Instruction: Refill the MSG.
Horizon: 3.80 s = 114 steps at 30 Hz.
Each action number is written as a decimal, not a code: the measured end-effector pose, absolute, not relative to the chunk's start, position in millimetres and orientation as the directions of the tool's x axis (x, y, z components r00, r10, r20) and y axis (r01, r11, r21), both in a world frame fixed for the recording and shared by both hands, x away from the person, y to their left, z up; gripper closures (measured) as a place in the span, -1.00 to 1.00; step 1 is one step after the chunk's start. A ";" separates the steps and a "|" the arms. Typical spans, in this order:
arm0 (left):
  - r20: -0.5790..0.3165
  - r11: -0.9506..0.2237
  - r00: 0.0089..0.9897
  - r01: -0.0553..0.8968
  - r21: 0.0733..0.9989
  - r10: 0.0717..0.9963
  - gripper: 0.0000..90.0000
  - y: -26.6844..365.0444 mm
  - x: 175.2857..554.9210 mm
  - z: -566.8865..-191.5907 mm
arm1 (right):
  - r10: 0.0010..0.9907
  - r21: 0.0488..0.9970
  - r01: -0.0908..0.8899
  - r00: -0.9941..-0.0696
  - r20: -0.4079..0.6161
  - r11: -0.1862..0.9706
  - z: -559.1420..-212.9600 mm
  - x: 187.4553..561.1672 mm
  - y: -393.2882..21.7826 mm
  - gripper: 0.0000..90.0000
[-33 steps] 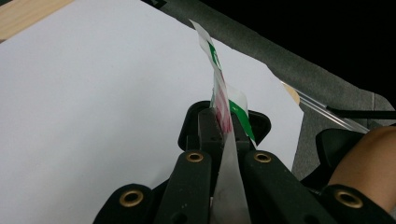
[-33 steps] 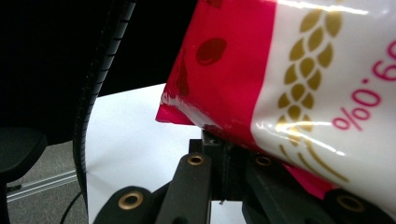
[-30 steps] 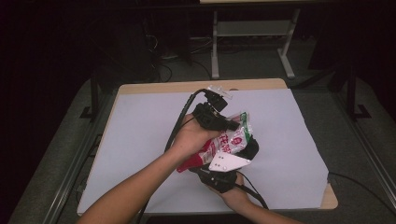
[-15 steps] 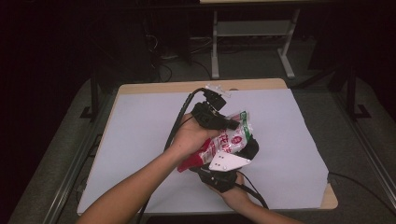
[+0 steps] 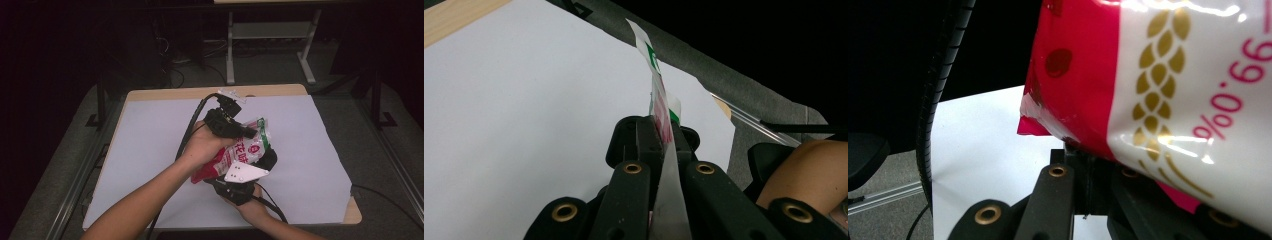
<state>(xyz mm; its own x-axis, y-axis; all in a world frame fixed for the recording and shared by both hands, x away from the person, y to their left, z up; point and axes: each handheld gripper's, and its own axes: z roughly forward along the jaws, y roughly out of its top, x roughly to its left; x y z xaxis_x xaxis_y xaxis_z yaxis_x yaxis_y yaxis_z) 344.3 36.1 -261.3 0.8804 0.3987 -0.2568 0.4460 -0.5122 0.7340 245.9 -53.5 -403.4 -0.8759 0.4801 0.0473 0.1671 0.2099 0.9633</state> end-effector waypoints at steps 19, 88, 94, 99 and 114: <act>-0.265 -0.502 0.882 0.444 0.742 0.389 1.00 39.6 338.4 -256.7 | 0.481 0.961 0.174 -0.875 0.051 0.216 -403.9 246.7 -54.0 1.00; -0.298 -0.284 0.880 0.413 0.865 0.371 1.00 141.3 321.0 -251.7 | 0.527 0.936 0.251 -0.845 0.088 0.246 -408.2 259.2 -52.9 1.00; -0.303 -0.236 0.863 0.419 0.877 0.404 1.00 160.8 321.8 -253.5 | 0.521 0.935 0.251 -0.849 0.089 0.249 -407.6 258.6 -53.0 1.00; -0.285 -0.220 0.843 0.418 0.882 0.456 1.00 174.4 324.4 -256.2 | 0.520 0.935 0.255 -0.849 0.094 0.248 -407.5 257.9 -53.4 1.00; -0.215 -0.239 0.814 0.394 0.888 0.540 1.00 191.1 344.6 -280.5 | 0.481 0.934 0.243 -0.872 0.091 0.263 -401.7 257.1 -67.3 1.00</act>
